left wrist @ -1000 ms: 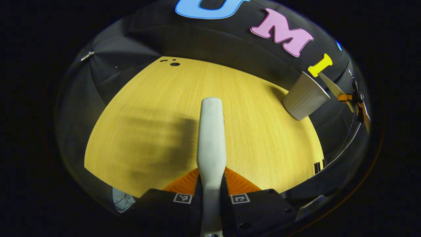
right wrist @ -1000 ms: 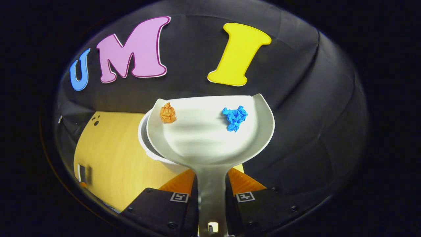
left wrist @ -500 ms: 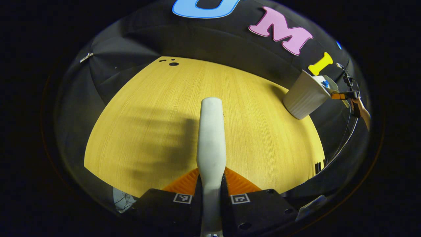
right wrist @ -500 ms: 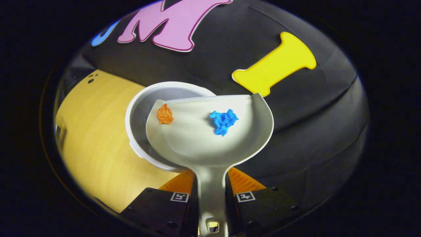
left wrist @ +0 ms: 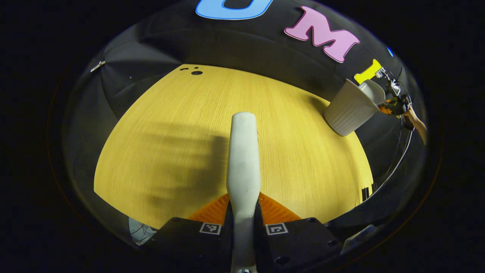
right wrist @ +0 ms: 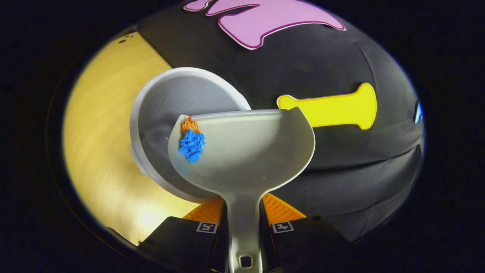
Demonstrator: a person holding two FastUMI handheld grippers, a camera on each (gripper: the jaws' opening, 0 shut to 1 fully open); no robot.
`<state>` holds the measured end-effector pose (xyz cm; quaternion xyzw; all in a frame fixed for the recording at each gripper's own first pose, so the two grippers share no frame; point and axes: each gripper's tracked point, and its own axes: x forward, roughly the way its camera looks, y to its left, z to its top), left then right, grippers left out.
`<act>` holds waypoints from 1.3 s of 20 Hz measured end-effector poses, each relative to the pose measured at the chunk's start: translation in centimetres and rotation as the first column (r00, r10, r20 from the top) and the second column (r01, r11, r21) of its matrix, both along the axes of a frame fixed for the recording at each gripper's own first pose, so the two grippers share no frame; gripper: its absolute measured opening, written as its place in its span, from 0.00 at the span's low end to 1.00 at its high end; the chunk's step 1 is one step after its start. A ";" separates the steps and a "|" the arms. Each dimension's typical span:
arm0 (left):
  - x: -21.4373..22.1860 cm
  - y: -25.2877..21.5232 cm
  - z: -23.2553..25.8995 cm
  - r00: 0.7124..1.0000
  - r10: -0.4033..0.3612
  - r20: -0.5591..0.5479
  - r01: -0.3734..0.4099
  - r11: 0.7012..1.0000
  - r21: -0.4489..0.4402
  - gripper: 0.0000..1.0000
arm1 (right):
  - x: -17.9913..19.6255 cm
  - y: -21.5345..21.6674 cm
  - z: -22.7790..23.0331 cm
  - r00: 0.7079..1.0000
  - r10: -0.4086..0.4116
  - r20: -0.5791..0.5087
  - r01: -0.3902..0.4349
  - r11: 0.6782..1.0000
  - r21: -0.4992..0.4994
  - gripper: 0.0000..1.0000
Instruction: Pick up the small broom and dustpan from the desktop, sweep the trash into the dustpan with the broom, and then empty the trash into the garbage bin.
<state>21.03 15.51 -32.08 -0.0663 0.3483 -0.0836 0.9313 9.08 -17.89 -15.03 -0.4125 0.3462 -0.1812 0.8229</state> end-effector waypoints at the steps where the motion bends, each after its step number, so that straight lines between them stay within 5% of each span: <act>1: 0.0 0.1 0.0 1.000 0.007 -0.006 -0.007 1.000 -0.015 0.28 | -0.1 -0.1 0.2 1.000 -0.004 -0.004 0.004 1.000 -0.017 0.37; 6: 0.2 1.9 -0.7 0.999 0.036 -0.015 -0.036 0.999 -0.002 0.28 | 0.7 -1.2 1.3 0.997 0.018 -0.077 -0.032 0.982 -0.184 0.37; 16: 0.5 2.3 -0.7 1.000 0.006 -0.009 -0.005 0.996 0.089 0.27 | 0.7 -1.1 3.7 0.989 0.040 -0.145 -0.105 0.875 -0.472 0.37; 20: 1.1 1.0 0.6 0.999 -0.037 0.022 0.034 0.991 0.127 0.28 | 0.7 -1.2 3.3 0.992 0.037 -0.122 -0.085 0.906 -0.414 0.37; 26: 1.5 -0.3 2.2 0.994 -0.089 0.060 0.072 0.968 0.242 0.28 | 0.1 -1.3 2.8 0.999 -0.021 -0.025 0.018 0.994 -0.106 0.37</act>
